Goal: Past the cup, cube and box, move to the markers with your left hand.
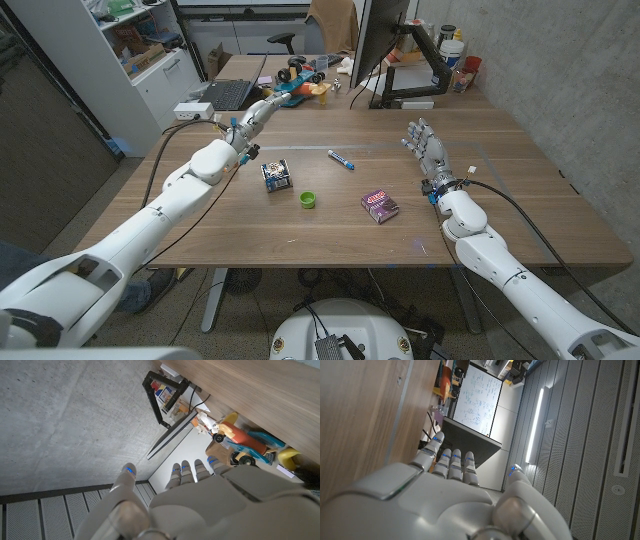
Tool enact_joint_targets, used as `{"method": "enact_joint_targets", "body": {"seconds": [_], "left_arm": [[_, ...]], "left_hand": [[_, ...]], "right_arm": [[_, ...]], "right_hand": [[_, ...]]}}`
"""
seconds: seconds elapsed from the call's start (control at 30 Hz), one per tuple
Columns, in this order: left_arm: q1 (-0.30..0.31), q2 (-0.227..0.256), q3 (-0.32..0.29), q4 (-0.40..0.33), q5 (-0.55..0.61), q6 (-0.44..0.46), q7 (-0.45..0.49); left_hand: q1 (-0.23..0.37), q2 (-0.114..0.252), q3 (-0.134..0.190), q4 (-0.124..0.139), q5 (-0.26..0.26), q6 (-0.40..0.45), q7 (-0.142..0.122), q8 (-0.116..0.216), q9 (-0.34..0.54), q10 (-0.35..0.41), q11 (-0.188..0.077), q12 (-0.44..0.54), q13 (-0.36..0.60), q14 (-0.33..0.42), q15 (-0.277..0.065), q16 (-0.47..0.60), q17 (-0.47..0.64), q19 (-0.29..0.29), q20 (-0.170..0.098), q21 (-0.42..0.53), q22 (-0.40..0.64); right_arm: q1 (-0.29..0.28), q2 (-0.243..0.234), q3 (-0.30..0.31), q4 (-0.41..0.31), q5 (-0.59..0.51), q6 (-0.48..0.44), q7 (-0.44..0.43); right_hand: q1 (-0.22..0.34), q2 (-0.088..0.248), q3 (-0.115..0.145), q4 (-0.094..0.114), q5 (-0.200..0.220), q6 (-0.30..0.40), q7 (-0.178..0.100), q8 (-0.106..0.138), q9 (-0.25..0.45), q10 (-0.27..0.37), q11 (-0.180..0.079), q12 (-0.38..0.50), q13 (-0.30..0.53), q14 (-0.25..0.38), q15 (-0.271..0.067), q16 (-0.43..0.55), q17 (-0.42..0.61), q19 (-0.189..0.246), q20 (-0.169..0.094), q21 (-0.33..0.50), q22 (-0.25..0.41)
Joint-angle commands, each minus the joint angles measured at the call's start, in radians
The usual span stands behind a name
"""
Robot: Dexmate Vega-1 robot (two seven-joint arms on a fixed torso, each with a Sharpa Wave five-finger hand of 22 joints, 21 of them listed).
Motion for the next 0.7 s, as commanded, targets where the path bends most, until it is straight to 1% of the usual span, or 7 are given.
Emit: {"method": "enact_joint_targets", "body": {"seconds": [0.03, 0.27, 0.7], "left_arm": [[-0.023, -0.001, 0.023, -0.008, 0.047, 0.01, 0.003], [-0.033, 0.002, 0.034, -0.008, 0.074, 0.014, 0.003], [-0.048, 0.008, 0.049, -0.013, 0.126, 0.023, 0.015]], "left_hand": [[0.013, 0.0, 0.001, -0.006, 0.005, 0.007, 0.0, 0.006, 0.005, 0.007, 0.001, 0.005, 0.003, 0.004, -0.001, 0.004, 0.001, -0.007, 0.003, 0.0, 0.001], [0.016, 0.001, 0.002, -0.008, 0.005, 0.009, 0.0, 0.006, 0.005, 0.007, 0.001, 0.004, 0.003, 0.005, -0.001, 0.004, 0.001, -0.008, 0.004, 0.0, 0.001], [0.022, 0.002, 0.003, -0.012, 0.004, 0.01, -0.002, 0.006, 0.006, 0.008, 0.001, 0.004, 0.003, 0.006, -0.002, 0.004, 0.001, -0.008, 0.006, 0.0, 0.001]], "right_arm": [[0.004, 0.007, -0.004, 0.002, -0.004, 0.009, 0.003], [0.004, 0.01, -0.005, 0.004, -0.005, 0.011, 0.0], [0.004, 0.014, -0.007, 0.001, -0.011, 0.017, -0.002]], "right_hand": [[-0.002, 0.01, -0.002, -0.002, -0.003, 0.008, 0.004, 0.002, 0.003, 0.01, 0.001, 0.004, 0.003, 0.008, 0.002, 0.005, 0.0, 0.006, 0.003, -0.001, 0.002], [-0.002, 0.01, -0.002, -0.002, -0.003, 0.009, 0.004, 0.001, 0.003, 0.009, -0.002, 0.004, 0.003, 0.007, 0.003, 0.005, -0.001, 0.006, 0.004, -0.001, 0.002], [-0.003, 0.011, -0.004, -0.002, -0.003, 0.009, 0.003, 0.001, 0.003, 0.011, 0.001, 0.004, 0.002, 0.007, 0.003, 0.005, -0.003, 0.005, 0.004, -0.001, 0.002]]}}
